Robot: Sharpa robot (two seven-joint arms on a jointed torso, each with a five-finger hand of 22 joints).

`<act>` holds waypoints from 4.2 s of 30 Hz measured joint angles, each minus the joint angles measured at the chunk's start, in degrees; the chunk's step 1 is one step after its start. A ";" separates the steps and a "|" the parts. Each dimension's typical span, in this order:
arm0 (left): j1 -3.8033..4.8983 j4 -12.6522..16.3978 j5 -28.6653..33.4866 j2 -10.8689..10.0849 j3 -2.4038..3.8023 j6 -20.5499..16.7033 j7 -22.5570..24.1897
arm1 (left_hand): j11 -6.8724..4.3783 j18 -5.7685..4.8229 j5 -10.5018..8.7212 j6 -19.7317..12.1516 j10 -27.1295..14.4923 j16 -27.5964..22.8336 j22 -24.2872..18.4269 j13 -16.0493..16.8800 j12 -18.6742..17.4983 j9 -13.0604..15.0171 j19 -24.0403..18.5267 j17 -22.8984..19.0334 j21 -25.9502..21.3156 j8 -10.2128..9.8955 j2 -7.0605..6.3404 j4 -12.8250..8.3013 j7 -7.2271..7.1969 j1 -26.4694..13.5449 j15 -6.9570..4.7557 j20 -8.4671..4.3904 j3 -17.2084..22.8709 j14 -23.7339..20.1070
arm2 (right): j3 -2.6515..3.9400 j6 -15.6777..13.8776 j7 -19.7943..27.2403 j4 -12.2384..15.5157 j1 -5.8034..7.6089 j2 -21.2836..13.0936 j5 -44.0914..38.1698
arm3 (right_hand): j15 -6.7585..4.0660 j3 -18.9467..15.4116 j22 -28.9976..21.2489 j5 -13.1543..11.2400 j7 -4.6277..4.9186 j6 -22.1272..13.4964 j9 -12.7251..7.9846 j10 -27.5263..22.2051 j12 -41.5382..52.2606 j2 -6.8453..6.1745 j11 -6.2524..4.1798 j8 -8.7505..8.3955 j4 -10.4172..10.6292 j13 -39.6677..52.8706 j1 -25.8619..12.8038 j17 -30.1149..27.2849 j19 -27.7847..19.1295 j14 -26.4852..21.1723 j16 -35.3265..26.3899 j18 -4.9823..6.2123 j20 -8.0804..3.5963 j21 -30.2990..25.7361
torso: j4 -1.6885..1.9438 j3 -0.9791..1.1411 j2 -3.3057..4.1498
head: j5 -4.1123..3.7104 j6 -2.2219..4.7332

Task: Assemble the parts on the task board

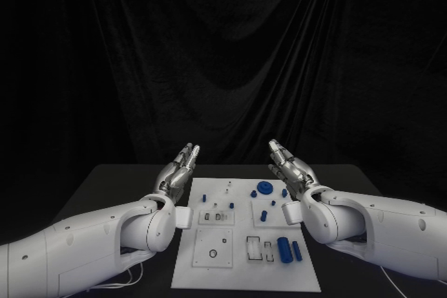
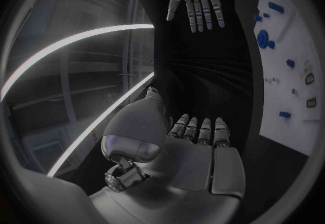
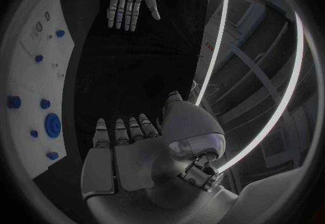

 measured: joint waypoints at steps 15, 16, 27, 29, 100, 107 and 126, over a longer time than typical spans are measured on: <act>3.53 -1.90 7.63 1.12 -4.49 20.57 5.42 | 0.47 -0.01 1.92 0.44 0.10 0.00 0.01 0.01 0.00 0.11 0.09 0.02 0.00 0.00 0.85 0.65 -2.49 3.83 0.01 3.55 -0.66 0.00 | -3.66 15.20 -1.95 -0.64 3.13 -0.38 5.64 | 4.08 -0.13 0.00 0.30 0.99 1.55 0.23 0.00 0.00 -0.18 4.14 0.32 0.14 0.00 1.34 0.00 0.01 0.07 0.00 -0.09 0.62 0.00 | 0.03 -0.03 0.01 | 0.02 0.03; 3.53 -2.62 7.13 1.03 -4.49 21.51 5.57 | 1.00 0.00 1.98 0.45 0.11 0.00 0.01 0.02 0.00 0.11 0.06 0.02 0.00 0.00 1.00 0.65 -2.49 3.99 0.01 3.58 -0.66 0.00 | -3.66 16.22 -2.10 -1.12 3.13 -0.48 5.60 | 4.18 -0.13 0.00 0.38 1.06 1.62 0.23 -0.03 0.00 -0.06 4.30 0.32 0.13 0.00 1.70 0.00 -0.01 0.07 0.00 -0.08 0.64 0.00 | 0.09 -0.14 0.05 | -0.04 -0.44; 3.44 -4.75 2.54 -0.05 -4.55 26.20 6.57 | 4.54 -0.02 7.51 0.45 0.00 0.00 0.02 0.03 0.00 0.10 0.11 0.03 0.00 0.00 1.83 0.64 -2.43 6.75 2.24 5.81 -0.64 0.03 | -3.68 23.34 -3.36 -3.34 3.14 -1.20 3.24 | 9.99 1.46 1.04 3.06 4.42 4.86 0.71 0.05 0.63 -2.75 6.19 1.28 -2.11 0.18 9.95 0.41 3.16 1.53 0.63 -0.10 6.00 1.53 | 0.80 -1.13 0.81 | -0.48 -2.52; 3.44 -4.32 1.42 -0.57 -4.53 26.57 6.64 | 4.83 -0.02 9.49 0.71 0.08 0.00 0.02 0.03 0.00 0.11 -0.01 0.03 0.00 0.22 1.87 0.57 -1.81 8.03 2.58 6.11 -0.23 0.09 | -3.68 24.25 -3.57 -3.36 3.14 -1.41 2.50 | 10.92 1.73 1.86 2.80 4.88 5.16 0.72 0.30 1.57 -3.87 7.31 1.28 -3.80 0.43 12.75 1.14 7.04 5.10 2.06 -0.10 7.42 3.15 | 0.87 -1.21 0.86 | -0.57 -2.84; 6.23 8.50 -23.77 -16.32 -4.54 17.20 6.94 | 6.27 -0.03 24.56 8.33 2.14 0.00 0.13 1.05 4.45 0.96 0.29 0.04 0.07 1.05 1.34 0.72 3.56 20.47 1.94 6.99 0.85 0.09 | -3.66 10.04 -30.16 -3.92 15.70 -4.64 -111.09 | -1.82 28.54 66.03 2.86 8.02 47.05 4.66 55.17 7.33 -21.34 9.27 3.09 -4.93 3.86 22.17 57.19 79.82 83.92 72.59 -4.18 -5.54 75.67 | 4.82 -2.87 15.63 | -5.49 -5.69; 6.24 8.48 -24.52 -16.36 -4.53 17.17 6.95 | 6.27 -0.03 24.56 8.33 2.14 0.00 0.13 1.04 4.45 0.95 0.29 0.00 0.07 1.05 1.34 0.72 3.56 20.47 1.94 6.99 0.85 0.09 | -3.68 10.30 -30.29 -3.20 15.55 -5.49 -111.28 | -1.82 28.50 66.02 2.86 8.02 47.05 4.65 55.17 7.09 -21.96 9.27 3.09 -3.95 3.85 21.55 57.19 79.83 83.92 72.59 -4.17 -5.54 75.67 | 4.82 -2.98 16.02 | -5.29 -5.81; 6.25 7.46 -24.98 -16.02 -4.53 17.51 6.96 | 6.77 -0.03 24.85 7.88 2.02 0.00 0.14 1.04 4.45 0.94 0.29 0.00 0.07 1.05 0.80 0.72 3.11 21.01 2.37 7.00 0.85 0.10 | -3.66 10.50 -30.14 -4.82 14.55 -5.02 -111.41 | -1.82 30.50 66.04 2.86 7.68 49.66 5.99 55.35 5.75 -20.86 9.46 3.99 -4.57 3.96 23.42 56.25 79.31 83.92 71.79 -4.16 -5.47 75.24 | 4.70 -3.32 16.61 | -5.28 -5.78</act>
